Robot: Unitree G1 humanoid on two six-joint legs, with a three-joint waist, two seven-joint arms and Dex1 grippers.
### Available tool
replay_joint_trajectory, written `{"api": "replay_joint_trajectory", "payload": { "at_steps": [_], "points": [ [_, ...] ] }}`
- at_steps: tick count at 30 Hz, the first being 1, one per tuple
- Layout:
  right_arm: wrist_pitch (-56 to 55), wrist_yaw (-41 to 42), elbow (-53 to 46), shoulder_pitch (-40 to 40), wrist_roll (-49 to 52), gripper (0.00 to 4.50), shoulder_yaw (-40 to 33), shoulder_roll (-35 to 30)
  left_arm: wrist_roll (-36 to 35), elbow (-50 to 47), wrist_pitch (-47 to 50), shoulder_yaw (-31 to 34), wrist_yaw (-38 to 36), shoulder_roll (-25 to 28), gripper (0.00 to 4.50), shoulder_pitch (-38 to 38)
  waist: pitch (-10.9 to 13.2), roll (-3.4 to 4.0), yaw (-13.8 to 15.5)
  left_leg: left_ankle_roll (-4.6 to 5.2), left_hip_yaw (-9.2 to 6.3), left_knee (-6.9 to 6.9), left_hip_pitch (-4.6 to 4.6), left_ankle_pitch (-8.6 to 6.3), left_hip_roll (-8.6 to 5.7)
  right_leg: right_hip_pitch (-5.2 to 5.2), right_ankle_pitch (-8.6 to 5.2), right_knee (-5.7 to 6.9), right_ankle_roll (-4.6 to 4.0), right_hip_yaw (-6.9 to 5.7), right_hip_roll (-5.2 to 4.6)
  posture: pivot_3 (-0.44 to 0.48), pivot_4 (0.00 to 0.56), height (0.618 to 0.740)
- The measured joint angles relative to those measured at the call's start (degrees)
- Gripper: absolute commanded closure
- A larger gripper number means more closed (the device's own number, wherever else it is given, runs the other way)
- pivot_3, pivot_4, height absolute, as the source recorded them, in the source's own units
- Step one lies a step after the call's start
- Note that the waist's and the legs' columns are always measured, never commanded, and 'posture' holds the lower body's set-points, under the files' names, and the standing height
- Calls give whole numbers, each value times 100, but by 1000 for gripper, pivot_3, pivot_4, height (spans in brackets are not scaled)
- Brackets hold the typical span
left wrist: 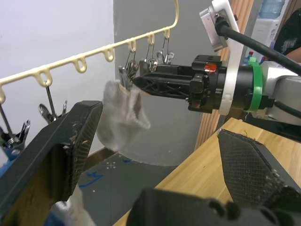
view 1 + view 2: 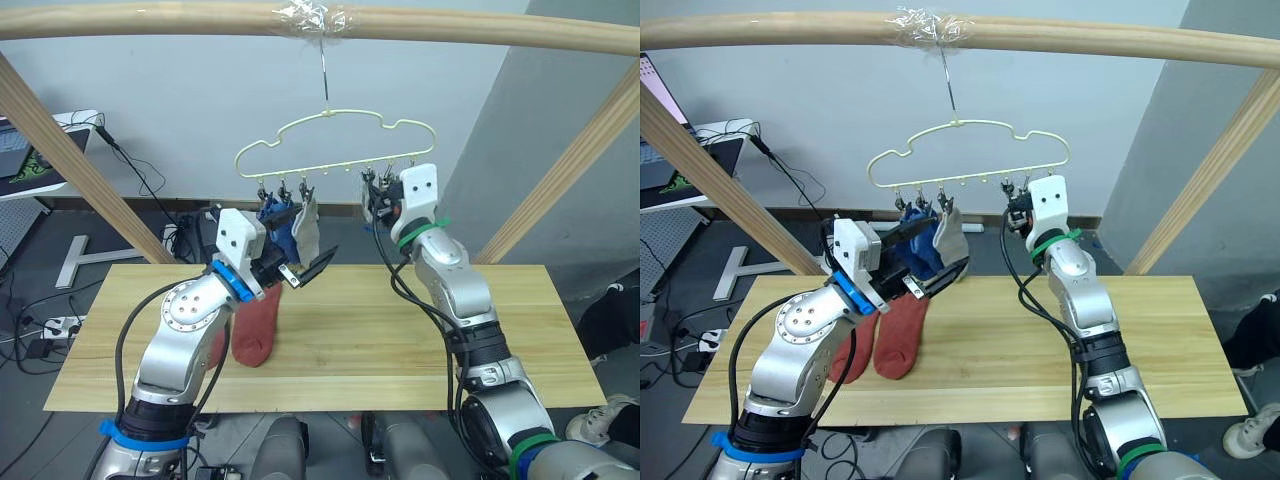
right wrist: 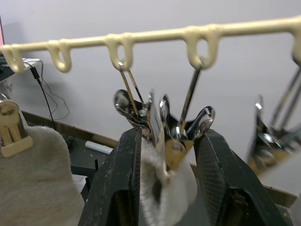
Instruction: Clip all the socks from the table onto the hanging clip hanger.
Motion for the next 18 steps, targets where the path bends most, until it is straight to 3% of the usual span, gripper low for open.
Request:
{"api": "replay_joint_trajectory", "payload": {
  "at_steps": [18],
  "points": [
    [-117,-2,140,-68,-4,2811,-63,-6,-21,-171,135,-1,102,-38,0,-104,0,0,1,0,0,0,0,0,0,0,7,2,-12,1,0,81,202,740]
  ]
}}
